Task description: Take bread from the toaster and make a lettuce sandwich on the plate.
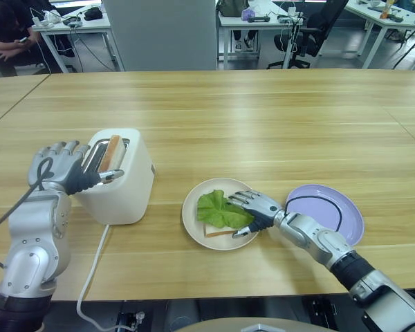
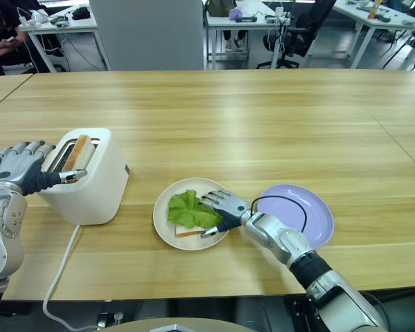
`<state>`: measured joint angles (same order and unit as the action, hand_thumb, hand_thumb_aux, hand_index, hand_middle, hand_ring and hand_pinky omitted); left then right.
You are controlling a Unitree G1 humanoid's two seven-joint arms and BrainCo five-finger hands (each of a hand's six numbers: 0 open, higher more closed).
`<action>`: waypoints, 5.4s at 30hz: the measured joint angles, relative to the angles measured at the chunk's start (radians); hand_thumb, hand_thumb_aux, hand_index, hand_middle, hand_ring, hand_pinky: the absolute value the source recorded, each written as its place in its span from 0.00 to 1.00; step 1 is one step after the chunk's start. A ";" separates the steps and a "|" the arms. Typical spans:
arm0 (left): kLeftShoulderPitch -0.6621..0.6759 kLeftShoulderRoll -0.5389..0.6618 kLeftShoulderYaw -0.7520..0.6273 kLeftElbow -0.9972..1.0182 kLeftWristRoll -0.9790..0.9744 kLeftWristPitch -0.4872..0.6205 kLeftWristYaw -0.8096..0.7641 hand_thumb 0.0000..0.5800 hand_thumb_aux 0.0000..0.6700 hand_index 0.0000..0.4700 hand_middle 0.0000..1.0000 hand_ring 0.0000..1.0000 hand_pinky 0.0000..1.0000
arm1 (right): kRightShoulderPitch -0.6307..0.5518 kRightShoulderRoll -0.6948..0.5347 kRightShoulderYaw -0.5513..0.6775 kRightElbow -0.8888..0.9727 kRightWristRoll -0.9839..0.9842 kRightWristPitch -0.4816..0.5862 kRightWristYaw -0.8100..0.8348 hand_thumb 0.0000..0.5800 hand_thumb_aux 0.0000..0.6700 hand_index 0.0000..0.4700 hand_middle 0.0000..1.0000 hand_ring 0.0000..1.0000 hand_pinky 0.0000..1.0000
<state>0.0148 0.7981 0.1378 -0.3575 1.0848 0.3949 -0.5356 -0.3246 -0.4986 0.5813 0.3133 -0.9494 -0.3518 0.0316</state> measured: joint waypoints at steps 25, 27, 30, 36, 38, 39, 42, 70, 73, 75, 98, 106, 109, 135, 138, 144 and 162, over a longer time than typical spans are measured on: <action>-0.324 -0.040 0.028 0.082 -0.270 -0.181 0.285 1.00 1.00 0.98 1.00 1.00 1.00 | 0.213 -0.084 -0.265 -0.429 0.181 0.038 0.064 0.00 0.00 0.00 0.00 0.00 0.00; -0.359 -0.030 0.037 0.072 -0.298 -0.198 0.290 1.00 1.00 0.98 1.00 1.00 1.00 | 0.215 -0.089 -0.279 -0.433 0.185 0.038 0.064 0.00 0.00 0.00 0.00 0.00 0.00; -0.400 -0.029 0.047 0.043 -0.349 -0.220 0.289 1.00 1.00 0.98 1.00 1.00 1.00 | 0.222 -0.096 -0.305 -0.447 0.196 0.035 0.062 0.00 0.00 0.00 0.00 0.00 0.00; -0.473 -0.150 0.034 -0.060 -0.591 -0.188 0.186 1.00 1.00 0.98 1.00 1.00 1.00 | 0.234 -0.101 -0.379 -0.504 0.215 -0.023 -0.010 0.00 0.00 0.00 0.00 0.00 0.00; -0.463 -0.213 0.007 -0.086 -0.681 -0.135 0.124 1.00 1.00 0.98 1.00 1.00 1.00 | 0.251 -0.121 -0.398 -0.525 0.196 -0.059 -0.050 0.00 0.00 0.00 0.00 0.00 0.00; -0.449 -0.234 -0.013 -0.096 -0.720 -0.110 0.096 1.00 1.00 0.98 1.00 1.00 1.00 | 0.253 -0.126 -0.402 -0.533 0.185 -0.078 -0.068 0.00 0.00 0.00 0.00 0.00 0.00; -0.390 -0.309 -0.079 -0.117 -0.834 -0.042 0.020 1.00 1.00 0.98 1.00 1.00 1.00 | 0.280 -0.149 -0.420 -0.577 0.147 -0.152 -0.132 0.00 0.00 0.00 0.00 0.00 0.00; -0.324 -0.416 -0.421 0.603 -0.852 -0.498 0.037 1.00 1.00 0.98 1.00 1.00 1.00 | 0.402 -0.150 -0.394 -0.612 0.089 -0.290 -0.130 0.00 0.00 0.00 0.00 0.00 0.00; -0.364 -0.412 -0.449 0.693 -0.789 -0.588 0.091 1.00 1.00 0.98 1.00 1.00 1.00 | 0.406 -0.149 -0.393 -0.609 0.088 -0.291 -0.123 0.00 0.00 0.00 0.00 0.00 0.00; -0.385 -0.416 -0.455 0.745 -0.765 -0.641 0.130 1.00 1.00 0.98 1.00 1.00 1.00 | 0.408 -0.150 -0.393 -0.605 0.088 -0.291 -0.116 0.00 0.00 0.00 0.00 0.00 0.00; -0.417 -0.300 -0.409 0.604 -0.554 -0.831 0.571 1.00 1.00 0.98 0.71 0.71 0.71 | 0.456 -0.159 -0.357 -0.561 0.181 -0.285 0.027 1.00 1.00 0.98 0.00 0.00 0.00; 0.087 0.008 -0.444 -0.029 -1.114 -0.548 -0.085 1.00 1.00 0.98 1.00 1.00 1.00 | 0.544 -0.271 -0.259 -0.580 0.562 -0.241 0.357 1.00 1.00 0.98 1.00 1.00 1.00; 0.212 0.105 -0.496 -0.140 -1.161 -0.467 -0.215 1.00 1.00 0.98 1.00 1.00 1.00 | 0.561 -0.274 -0.221 -0.588 0.599 -0.208 0.440 1.00 1.00 0.98 1.00 1.00 1.00; -0.106 -0.136 -0.704 0.237 -0.417 -0.436 -0.087 1.00 1.00 0.98 1.00 1.00 1.00 | 0.236 0.001 0.023 -0.225 0.253 -0.114 0.456 1.00 1.00 0.98 1.00 1.00 1.00; -0.153 -0.151 -0.713 0.287 -0.390 -0.429 -0.115 1.00 1.00 0.98 1.00 1.00 1.00 | 0.139 0.064 0.038 -0.118 0.234 -0.104 0.420 1.00 1.00 0.98 1.00 1.00 1.00; -0.350 -0.245 -0.751 0.578 -0.257 -0.411 -0.003 1.00 1.00 0.98 0.17 0.17 0.17 | -0.119 0.216 0.092 0.264 0.104 -0.078 0.162 1.00 1.00 0.98 1.00 1.00 1.00; -0.491 -0.338 -0.576 0.707 -0.302 -0.409 0.600 0.00 0.00 0.00 0.00 0.00 0.00 | -0.309 0.188 0.012 0.458 0.144 -0.148 -0.373 0.00 0.00 0.00 0.00 0.00 0.00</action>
<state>-0.4761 0.4596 -0.4384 0.3494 0.7832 -0.0142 0.0645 -0.6339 -0.3101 0.5930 0.7716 -0.8059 -0.5000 -0.3417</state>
